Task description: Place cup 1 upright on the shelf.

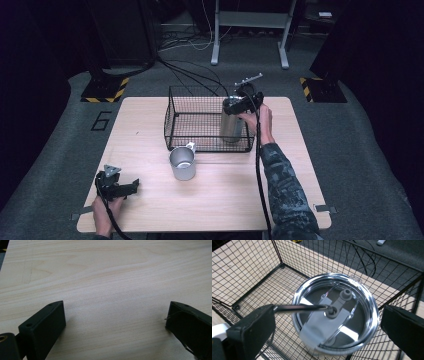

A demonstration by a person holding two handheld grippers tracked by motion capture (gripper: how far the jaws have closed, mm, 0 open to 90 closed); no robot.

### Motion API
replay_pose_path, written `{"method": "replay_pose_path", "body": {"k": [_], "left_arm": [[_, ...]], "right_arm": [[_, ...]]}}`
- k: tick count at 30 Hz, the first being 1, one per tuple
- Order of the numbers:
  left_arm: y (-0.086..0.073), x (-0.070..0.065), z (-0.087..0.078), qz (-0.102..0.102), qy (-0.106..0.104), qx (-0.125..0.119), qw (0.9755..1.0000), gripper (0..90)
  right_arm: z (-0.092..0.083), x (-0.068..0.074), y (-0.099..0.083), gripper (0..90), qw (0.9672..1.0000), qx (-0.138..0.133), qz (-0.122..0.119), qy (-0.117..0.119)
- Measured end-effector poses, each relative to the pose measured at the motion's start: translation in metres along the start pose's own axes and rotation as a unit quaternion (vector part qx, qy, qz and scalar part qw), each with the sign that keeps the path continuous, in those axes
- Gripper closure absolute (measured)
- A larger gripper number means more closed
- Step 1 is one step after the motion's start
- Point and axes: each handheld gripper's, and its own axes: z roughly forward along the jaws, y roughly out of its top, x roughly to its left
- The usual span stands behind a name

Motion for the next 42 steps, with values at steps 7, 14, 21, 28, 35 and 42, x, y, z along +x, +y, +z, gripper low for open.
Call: {"method": "replay_pose_path", "body": {"k": [7,14,21,28,35,42], "left_arm": [[0.0,0.0,0.0,0.0,0.0,0.0,1.0,2.3],[0.0,0.0,0.0,0.0,0.0,0.0,1.0,2.3],[0.0,0.0,0.0,-0.001,0.0,0.0,1.0,2.3],[0.0,0.0,0.0,0.0,0.0,0.0,1.0,2.3],[0.0,0.0,0.0,0.0,0.0,0.0,1.0,2.3],[0.0,0.0,0.0,-0.002,0.001,-0.002,1.0,2.3]], "right_arm": [[-0.022,0.004,-0.002,0.0,0.9997,-0.023,-0.007,0.007],[-0.046,0.01,-0.007,0.0,0.9988,-0.041,-0.027,0.005],[-0.065,0.015,-0.02,0.0,0.9977,-0.053,-0.04,0.01],[-0.082,0.021,-0.038,0.0,0.9966,-0.064,-0.05,0.015],[-0.096,0.024,-0.058,0.0,0.9957,-0.077,-0.048,0.02],[-0.107,0.027,-0.086,0.0,0.9951,-0.086,-0.044,0.019]]}}
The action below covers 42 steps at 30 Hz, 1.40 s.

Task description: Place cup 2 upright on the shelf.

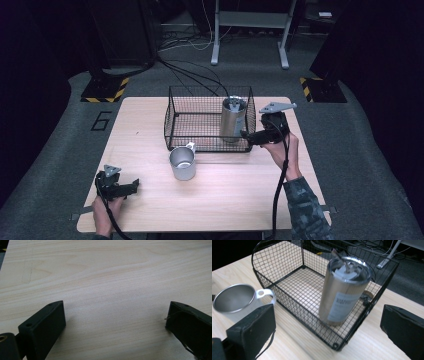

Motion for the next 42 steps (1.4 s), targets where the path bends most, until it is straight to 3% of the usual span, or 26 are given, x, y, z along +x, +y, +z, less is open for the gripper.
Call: {"method": "replay_pose_path", "body": {"k": [1,3,4,6,7,13,14,17,19,23,28,35,39,42], "left_arm": [[0.0,0.0,0.0,0.001,0.0,-0.001,1.0,2.3],[0.0,0.0,0.0,0.002,0.001,-0.002,1.0,2.3],[0.0,0.0,0.0,0.002,0.001,-0.002,1.0,2.3],[0.0,0.0,0.0,0.002,0.0,-0.001,1.0,2.3],[0.0,0.0,0.0,0.002,-0.001,0.0,1.0,2.3],[0.001,0.001,0.0,0.002,-0.003,0.003,1.0,2.3],[0.001,0.001,0.0,0.003,-0.003,0.004,1.0,2.3],[0.001,0.001,0.0,0.005,-0.003,0.001,1.0,2.3],[0.001,0.0,0.001,0.001,-0.006,-0.001,1.0,2.4],[0.0,0.0,0.0,0.001,-0.001,0.0,1.0,2.3],[0.001,-0.001,0.0,0.007,-0.007,0.004,0.9999,1.9],[0.002,-0.002,0.002,0.012,-0.016,0.0,0.9998,0.0],[0.004,-0.007,0.003,0.025,-0.037,-0.003,0.999,0.0],[0.007,-0.013,0.001,0.03,-0.052,-0.014,0.9981,0.0]], "right_arm": [[-0.004,0.0,-0.011,0.0,1.0,-0.002,-0.002,0.001],[-0.005,0.001,-0.014,0.0,1.0,-0.002,0.001,0.0],[-0.008,0.0,-0.026,0.0,1.0,-0.004,0.005,-0.001],[-0.009,-0.001,-0.031,0.0,1.0,-0.004,0.008,-0.002],[-0.011,-0.003,-0.046,0.0,0.9998,-0.004,0.018,-0.005],[-0.011,-0.007,-0.077,0.0,0.9992,0.004,0.039,-0.012],[-0.01,-0.008,-0.091,0.0,0.9987,0.01,0.048,-0.018],[-0.009,-0.01,-0.105,0.0,0.9982,0.015,0.054,-0.021],[-0.005,-0.012,-0.127,0.0,0.997,0.028,0.067,-0.026],[-0.002,-0.014,-0.145,0.0,0.996,0.037,0.073,-0.035],[0.009,-0.023,-0.183,0.1,0.9922,0.062,0.096,-0.049],[0.015,-0.029,-0.206,0.0,0.9892,0.067,0.113,-0.065],[0.017,-0.032,-0.214,0.0,0.989,0.079,0.099,-0.077],[0.019,-0.036,-0.22,0.0,0.9875,0.085,0.109,-0.075]]}}
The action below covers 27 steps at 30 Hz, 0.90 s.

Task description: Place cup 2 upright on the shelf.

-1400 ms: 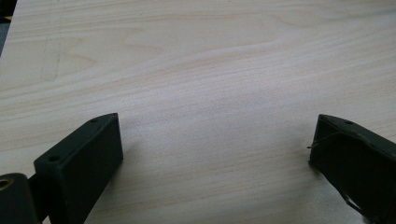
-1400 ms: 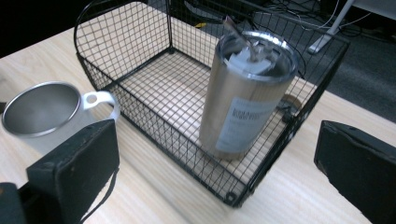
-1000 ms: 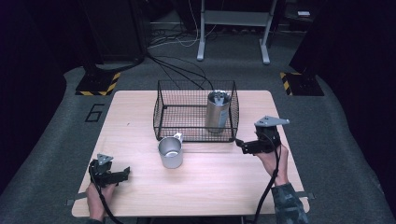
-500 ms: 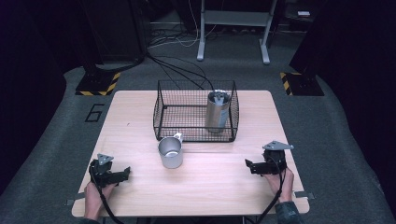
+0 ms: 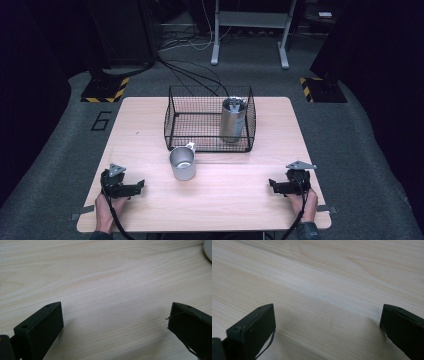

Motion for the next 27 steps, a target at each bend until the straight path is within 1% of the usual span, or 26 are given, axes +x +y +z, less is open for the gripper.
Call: {"method": "replay_pose_path", "body": {"k": [1,2,3,4,6,7,10,11,14,15,16,17,18,19,20,21,22,23,24,25,26,27], "left_arm": [[0.002,-0.002,-0.002,0.005,-0.002,-0.001,1.0,0.0],[0.002,-0.002,-0.002,0.005,-0.002,-0.001,1.0,0.0],[0.006,-0.006,-0.004,0.008,-0.01,-0.005,0.9999,0.0],[0.006,-0.006,-0.004,0.008,-0.01,-0.005,0.9999,0.0],[0.014,-0.011,-0.007,0.013,-0.019,-0.009,0.9997,0.0],[0.017,-0.014,-0.009,0.015,-0.021,-0.019,0.9995,0.0],[0.028,-0.024,-0.016,0.021,-0.027,-0.034,0.9988,0.0],[0.031,-0.027,-0.018,0.024,-0.03,-0.034,0.9987,0.0],[0.042,-0.039,-0.025,0.036,-0.037,-0.048,0.9975,0.0],[0.045,-0.041,-0.027,0.039,-0.04,-0.049,0.9972,0.0],[0.045,-0.041,-0.027,0.039,-0.04,-0.049,0.9972,0.0],[0.052,-0.046,-0.029,0.039,-0.049,-0.054,0.9966,0.0],[0.052,-0.046,-0.029,0.039,-0.049,-0.054,0.9966,0.0],[0.055,-0.049,-0.031,0.04,-0.053,-0.057,0.9962,0.0],[0.058,-0.051,-0.032,0.041,-0.057,-0.063,0.9955,0.0],[0.063,-0.056,-0.035,0.04,-0.067,-0.069,0.9946,0.0],[0.065,-0.06,-0.035,0.037,-0.07,-0.075,0.994,0.0],[0.065,-0.06,-0.035,0.037,-0.07,-0.075,0.994,0.0],[0.069,-0.064,-0.037,0.041,-0.08,-0.072,0.9934,0.0],[0.075,-0.07,-0.038,0.048,-0.084,-0.076,0.9924,0.0],[0.078,-0.074,-0.038,0.048,-0.087,-0.08,0.9919,0.0],[0.082,-0.077,-0.037,0.053,-0.093,-0.078,0.9911,0.0]], "right_arm": [[0.0,0.0,0.0,0.0,1.0,0.0,-0.002,-0.001],[0.0,0.0,0.0,0.0,1.0,0.0,-0.002,-0.001],[0.0,-0.001,-0.001,0.0,1.0,-0.004,-0.004,-0.002],[0.0,-0.001,-0.001,0.0,1.0,-0.004,-0.004,-0.002],[0.0,-0.002,-0.001,0.0,0.9999,-0.003,-0.011,-0.003],[0.0,-0.001,-0.002,0.0,1.0,-0.005,-0.007,-0.004],[0.001,0.001,-0.002,0.0,0.9998,-0.002,-0.02,-0.009],[0.001,0.001,-0.002,0.0,0.9997,-0.001,-0.022,-0.007],[0.001,0.001,-0.002,0.0,0.9997,-0.001,-0.023,-0.004],[0.001,0.001,-0.002,0.0,0.9997,-0.002,-0.024,-0.003],[0.001,0.001,-0.002,0.0,0.9997,-0.002,-0.024,-0.003],[0.001,-0.002,-0.002,0.0,0.9995,0.001,-0.032,0.005],[0.001,-0.002,-0.002,0.0,0.9995,0.001,-0.032,0.005],[0.0,-0.002,-0.002,0.0,0.9994,0.0,-0.032,0.008],[-0.001,-0.004,-0.003,0.0,0.9991,0.002,-0.041,0.015],[-0.001,-0.004,-0.003,0.0,0.999,0.0,-0.042,0.017],[-0.001,-0.004,-0.003,0.0,0.999,-0.001,-0.041,0.017],[-0.001,-0.004,-0.003,0.0,0.999,-0.001,-0.041,0.017],[-0.001,-0.004,-0.003,0.0,0.999,0.0,-0.041,0.017],[0.0,-0.004,-0.003,0.0,0.9991,-0.001,-0.04,0.016],[0.0,-0.004,-0.003,0.0,0.9991,0.0,-0.04,0.016],[0.0,-0.004,-0.003,0.0,0.9991,-0.001,-0.04,0.016]]}}
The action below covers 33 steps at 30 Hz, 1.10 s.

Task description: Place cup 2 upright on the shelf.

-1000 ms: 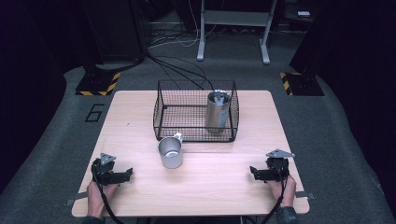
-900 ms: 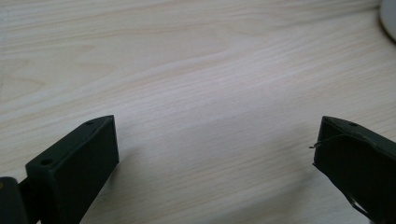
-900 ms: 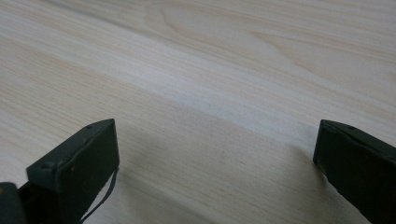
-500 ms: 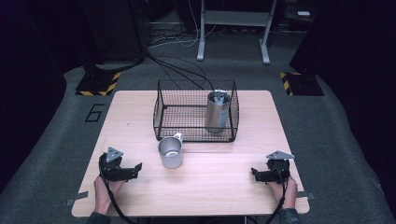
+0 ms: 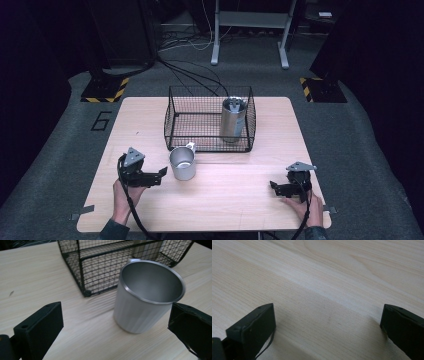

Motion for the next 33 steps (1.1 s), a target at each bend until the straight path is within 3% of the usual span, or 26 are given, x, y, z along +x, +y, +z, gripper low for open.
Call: {"method": "replay_pose_path", "body": {"k": [6,14,23,33], "left_arm": [[0.015,-0.018,0.017,0.022,-0.016,-0.001,0.9996,0.0],[0.021,-0.026,0.041,0.013,-0.044,0.005,0.9989,0.0],[0.027,-0.035,0.063,0.029,-0.036,0.022,0.9987,0.0],[0.024,-0.036,0.076,0.03,-0.032,0.039,0.9983,0.0]], "right_arm": [[0.0,0.0,0.0,0.0,1.0,0.002,0.001,-0.001],[0.0,0.0,0.0,0.0,1.0,0.001,-0.003,-0.001],[0.0,0.0,0.0,0.0,1.0,0.002,0.001,-0.001],[0.0,0.0,0.0,0.0,1.0,0.001,-0.002,-0.001]]}}
